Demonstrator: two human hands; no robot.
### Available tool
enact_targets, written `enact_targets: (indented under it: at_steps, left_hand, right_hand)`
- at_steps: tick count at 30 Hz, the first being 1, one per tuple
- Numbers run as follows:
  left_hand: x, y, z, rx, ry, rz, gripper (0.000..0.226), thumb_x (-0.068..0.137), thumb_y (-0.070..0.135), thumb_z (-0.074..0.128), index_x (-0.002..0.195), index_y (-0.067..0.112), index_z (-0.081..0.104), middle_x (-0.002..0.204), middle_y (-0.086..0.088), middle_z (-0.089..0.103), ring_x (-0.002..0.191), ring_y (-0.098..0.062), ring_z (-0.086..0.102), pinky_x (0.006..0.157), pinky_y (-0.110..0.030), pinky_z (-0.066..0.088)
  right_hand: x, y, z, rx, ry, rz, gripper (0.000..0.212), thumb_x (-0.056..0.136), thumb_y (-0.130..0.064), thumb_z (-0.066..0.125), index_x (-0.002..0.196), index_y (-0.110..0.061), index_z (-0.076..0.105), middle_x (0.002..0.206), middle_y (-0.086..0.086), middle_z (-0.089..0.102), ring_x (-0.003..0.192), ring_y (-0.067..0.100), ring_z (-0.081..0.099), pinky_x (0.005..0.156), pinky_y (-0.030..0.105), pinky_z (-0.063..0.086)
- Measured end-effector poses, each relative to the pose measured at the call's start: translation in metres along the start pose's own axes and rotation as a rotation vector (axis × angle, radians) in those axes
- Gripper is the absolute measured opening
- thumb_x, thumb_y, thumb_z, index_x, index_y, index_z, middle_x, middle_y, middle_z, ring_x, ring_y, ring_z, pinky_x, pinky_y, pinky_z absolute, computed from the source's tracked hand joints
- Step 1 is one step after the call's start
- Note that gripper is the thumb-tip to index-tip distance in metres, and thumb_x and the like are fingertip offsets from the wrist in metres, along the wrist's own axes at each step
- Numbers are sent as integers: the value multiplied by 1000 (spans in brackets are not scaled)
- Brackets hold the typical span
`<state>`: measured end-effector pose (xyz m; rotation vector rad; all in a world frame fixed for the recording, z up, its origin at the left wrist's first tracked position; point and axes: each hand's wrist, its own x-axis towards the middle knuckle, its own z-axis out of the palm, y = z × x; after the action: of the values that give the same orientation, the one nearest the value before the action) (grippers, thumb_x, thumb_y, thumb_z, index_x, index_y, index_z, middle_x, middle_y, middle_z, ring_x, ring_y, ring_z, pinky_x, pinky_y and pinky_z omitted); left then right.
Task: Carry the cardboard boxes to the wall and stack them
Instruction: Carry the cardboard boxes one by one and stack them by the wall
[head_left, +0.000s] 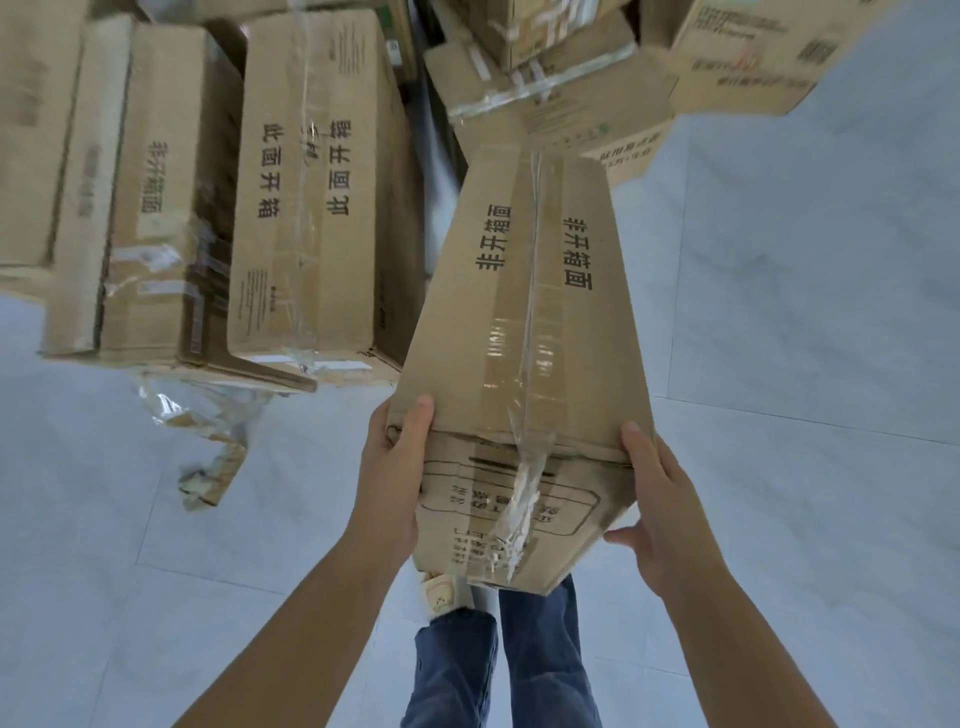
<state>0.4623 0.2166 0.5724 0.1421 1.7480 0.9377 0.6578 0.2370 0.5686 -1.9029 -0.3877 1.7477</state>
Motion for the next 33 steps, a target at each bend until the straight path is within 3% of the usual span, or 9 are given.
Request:
enact_targets:
  at_steps: [2, 5, 7, 11, 15, 23, 27, 30, 33]
  left_hand:
    - [6, 18, 1, 11, -7, -26, 25, 92, 40, 55, 115, 30, 54, 91, 11, 63, 70, -4, 64, 68, -33, 51]
    - [16, 44, 0, 2, -49, -115, 29, 89, 44, 60, 112, 29, 52, 98, 7, 58, 85, -16, 57, 90, -52, 48]
    - [17, 52, -2, 21, -55, -143, 28, 88, 42, 61, 111, 29, 51, 106, 4, 56, 98, -23, 53, 93, -59, 46]
    - [-4, 50, -5, 40, -59, -51, 12, 90, 38, 59, 83, 35, 50, 88, 11, 52, 80, -10, 50, 92, -52, 46]
    - [-39, 47, -18, 29, -73, -17, 6, 89, 41, 59, 90, 40, 53, 98, 16, 54, 88, -5, 49, 94, -55, 47]
    - [-155, 75, -18, -59, -150, 56, 16, 87, 41, 62, 93, 28, 58, 94, 0, 57, 92, -20, 57, 92, -56, 48]
    - [-215, 79, -4, -167, -100, 165, 31, 88, 38, 62, 111, 17, 59, 77, 0, 59, 71, -15, 60, 86, -56, 53]
    - [-261, 68, 14, -268, -55, 235, 35, 86, 39, 65, 100, 8, 56, 77, -9, 58, 70, -24, 60, 82, -57, 52]
    - [-313, 52, 33, -385, 35, 316, 26, 87, 35, 64, 87, 12, 52, 72, -2, 55, 71, -20, 59, 83, -56, 52]
  right_hand:
    - [-3, -7, 9, 60, -49, 43, 38, 94, -46, 50, 131, -39, 47, 111, -20, 56, 98, 9, 54, 82, 57, 49]
    - [-1, -16, 26, 98, -88, 39, 35, 96, -40, 50, 129, -35, 46, 100, -18, 52, 83, 5, 53, 61, 47, 51]
    - [0, -19, 33, 101, -79, 15, 35, 96, -36, 51, 131, -33, 46, 100, -17, 51, 85, 4, 51, 65, 51, 53]
    - [-13, -16, 30, 93, -26, -12, 32, 95, -34, 52, 127, -31, 50, 106, -12, 52, 92, 9, 51, 83, 63, 50]
    - [-58, -15, 16, 90, 24, -44, 29, 95, -33, 52, 124, -30, 52, 104, -12, 52, 90, 9, 51, 78, 60, 53]
    - [-174, -52, -35, 68, 31, -232, 22, 96, -30, 50, 118, -31, 53, 96, -8, 58, 84, 12, 57, 77, 61, 54]
    - [-212, -76, -71, 32, -42, -385, 24, 96, -30, 51, 119, -31, 57, 100, -6, 66, 85, 13, 64, 74, 57, 56]
    - [-232, -93, -107, 8, -153, -488, 28, 95, -30, 51, 123, -32, 56, 105, -7, 68, 91, 15, 66, 58, 41, 59]
    - [-250, -108, -145, -48, -289, -587, 29, 95, -32, 52, 123, -37, 56, 105, -11, 71, 91, 11, 69, 61, 39, 60]
